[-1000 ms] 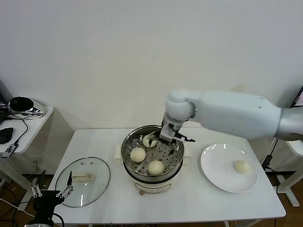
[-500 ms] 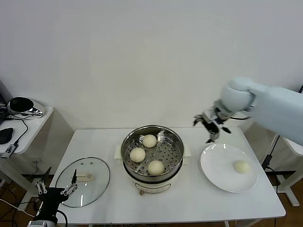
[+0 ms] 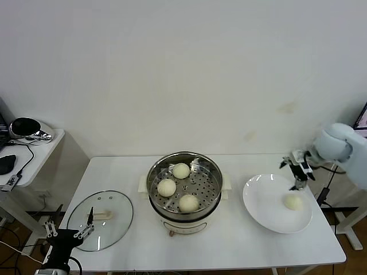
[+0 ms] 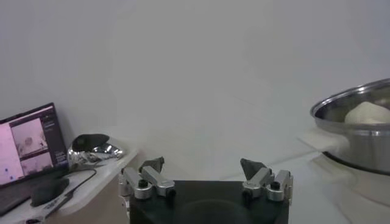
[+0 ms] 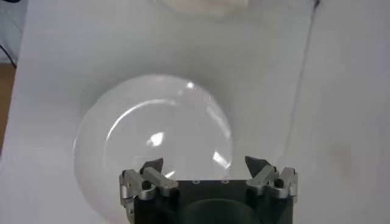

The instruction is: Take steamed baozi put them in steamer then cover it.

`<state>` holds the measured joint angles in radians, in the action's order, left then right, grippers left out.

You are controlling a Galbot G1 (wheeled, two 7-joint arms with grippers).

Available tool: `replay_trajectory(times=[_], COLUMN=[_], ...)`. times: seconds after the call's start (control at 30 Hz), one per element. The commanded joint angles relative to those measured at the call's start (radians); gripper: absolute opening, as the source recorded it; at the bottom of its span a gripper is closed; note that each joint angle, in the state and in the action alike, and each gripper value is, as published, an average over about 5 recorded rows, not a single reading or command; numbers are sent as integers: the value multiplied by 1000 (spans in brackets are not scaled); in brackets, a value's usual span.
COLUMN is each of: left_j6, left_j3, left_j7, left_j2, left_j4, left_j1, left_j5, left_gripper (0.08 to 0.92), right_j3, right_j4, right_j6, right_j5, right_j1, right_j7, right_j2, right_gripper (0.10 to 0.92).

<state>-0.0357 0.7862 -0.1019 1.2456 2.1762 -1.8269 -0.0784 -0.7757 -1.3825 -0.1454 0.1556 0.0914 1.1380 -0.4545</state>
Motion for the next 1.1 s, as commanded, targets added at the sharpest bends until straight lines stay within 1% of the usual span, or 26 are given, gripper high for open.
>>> replay_trajectory(times=[0.03,0.6,1.1], left_j6=[1,1,-1], left_j3=[6,10,3], left_j7=[1,3,3], left_j2=[1,9,16], left_j4=[3,4,1], left_j1=[-11,-18,-16], left_j5=[1,5,6], left_gripper=[823,823,823], right_j3=[269,307,321], right_j4=[142,317,360], right_j6=[25,45,48], right_j5=[119,223,231], right_j1=[-314,-358,-346], right_j7=[-4,-13,-44], right_j2=[-6,-154,-220], right_gripper=[823,823,820])
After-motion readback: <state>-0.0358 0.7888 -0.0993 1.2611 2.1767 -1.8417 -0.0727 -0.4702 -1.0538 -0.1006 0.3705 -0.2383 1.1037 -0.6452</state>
